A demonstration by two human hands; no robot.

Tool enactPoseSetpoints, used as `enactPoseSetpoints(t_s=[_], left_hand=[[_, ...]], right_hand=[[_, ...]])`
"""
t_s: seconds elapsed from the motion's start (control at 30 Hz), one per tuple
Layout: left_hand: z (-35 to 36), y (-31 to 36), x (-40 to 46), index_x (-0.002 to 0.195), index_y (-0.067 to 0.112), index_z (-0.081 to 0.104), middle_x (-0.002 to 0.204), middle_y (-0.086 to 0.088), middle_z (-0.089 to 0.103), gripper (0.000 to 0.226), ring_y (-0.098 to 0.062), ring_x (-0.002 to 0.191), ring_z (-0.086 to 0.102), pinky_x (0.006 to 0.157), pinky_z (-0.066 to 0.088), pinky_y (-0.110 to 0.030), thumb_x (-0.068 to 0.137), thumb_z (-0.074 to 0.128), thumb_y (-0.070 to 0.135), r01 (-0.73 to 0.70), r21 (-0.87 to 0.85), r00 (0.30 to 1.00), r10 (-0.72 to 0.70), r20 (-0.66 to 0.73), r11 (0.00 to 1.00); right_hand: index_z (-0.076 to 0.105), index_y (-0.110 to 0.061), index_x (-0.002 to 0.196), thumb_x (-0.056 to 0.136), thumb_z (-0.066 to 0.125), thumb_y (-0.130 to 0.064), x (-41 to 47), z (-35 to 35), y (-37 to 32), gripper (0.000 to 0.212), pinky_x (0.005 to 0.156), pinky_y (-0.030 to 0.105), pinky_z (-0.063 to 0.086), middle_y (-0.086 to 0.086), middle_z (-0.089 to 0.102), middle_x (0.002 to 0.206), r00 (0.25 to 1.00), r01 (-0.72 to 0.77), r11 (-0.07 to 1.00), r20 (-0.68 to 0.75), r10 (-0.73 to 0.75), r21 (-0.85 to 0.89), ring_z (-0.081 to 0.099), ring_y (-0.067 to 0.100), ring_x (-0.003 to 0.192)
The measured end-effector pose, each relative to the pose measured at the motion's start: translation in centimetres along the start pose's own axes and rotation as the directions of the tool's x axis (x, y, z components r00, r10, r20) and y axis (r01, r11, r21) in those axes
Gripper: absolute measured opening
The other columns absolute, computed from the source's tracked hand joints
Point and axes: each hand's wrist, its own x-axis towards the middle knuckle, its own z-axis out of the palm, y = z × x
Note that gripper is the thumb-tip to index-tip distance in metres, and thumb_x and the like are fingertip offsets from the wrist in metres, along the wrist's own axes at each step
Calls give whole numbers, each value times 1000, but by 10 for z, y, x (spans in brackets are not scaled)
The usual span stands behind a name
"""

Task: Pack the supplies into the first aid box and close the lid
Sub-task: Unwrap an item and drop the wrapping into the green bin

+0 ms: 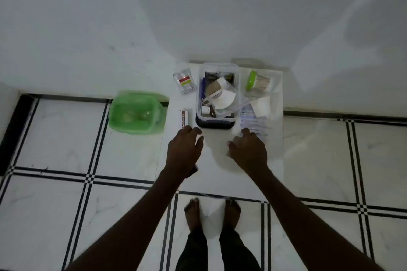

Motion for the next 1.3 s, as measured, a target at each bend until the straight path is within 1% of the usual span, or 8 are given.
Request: enactPoseSetpoints(t_s=[0.23,0.47,0.63,0.73,0.93,1.07,1.2,1.3], left_hand=[[36,-17,-10,117,17,63,110,-7,63,29,-26,103,61,76,52,-37,91,60,29,51,131,990,-68,126,990],[17,5,-1,108,21,66,96,-2,67,19,-22,87,66,64,55,-36,93,56,27,58,5,996,-58,-63,998],[-17,48,25,94,18,65,85,-1,66,17,-16,69,61,54,37,-22,96,51,27,-27,-69,959,7,-284,997],[-22,68,43,99,14,67,96,-5,69,18,-18,82,64,62,35,-21,95,53,26,-58,-74,960,35,-277,996],[-31,83,64,107,14,64,104,-4,69,25,-20,90,66,64,36,-19,96,51,33,125,-236,958,-180,-224,964],[-40,90,81,114,12,62,102,2,69,51,-18,91,66,72,50,-28,90,53,57,389,-489,899,-437,16,781],[-42,99,100,127,10,55,125,-11,64,57,-30,110,63,88,58,-46,82,74,39,606,-774,772,-373,515,185],[-37,102,108,129,7,57,127,-14,65,53,-32,114,63,94,55,-52,80,77,12,540,-813,812,-388,436,218]], right_hand=[[46,-4,124,77,74,-32,10,26,4,61,80,42,53,19,50,123,998,-56,998,-35,56,-6,63,39,101],[55,-5,115,80,65,-42,16,14,1,52,79,43,55,18,63,106,979,-35,996,-205,17,-83,64,36,92],[58,-6,96,93,35,-38,46,-38,-20,39,67,43,55,14,68,83,878,52,967,-473,75,249,66,33,74],[63,-8,90,95,43,-45,64,-57,-35,42,69,34,54,1,66,75,912,0,939,-385,140,343,64,22,69],[64,-4,79,89,60,-16,70,-67,-32,16,60,21,39,3,66,74,947,43,895,-302,105,444,60,18,68],[67,-7,89,95,56,-21,57,-92,-28,18,66,18,48,4,72,79,977,32,738,-177,120,674,64,12,68],[67,-4,89,98,52,-19,51,-109,-13,22,74,34,56,16,74,85,998,-54,547,37,42,835,65,21,73],[68,1,90,97,54,-25,61,-106,3,30,70,33,54,17,74,86,991,-134,519,103,89,844,66,25,74]])
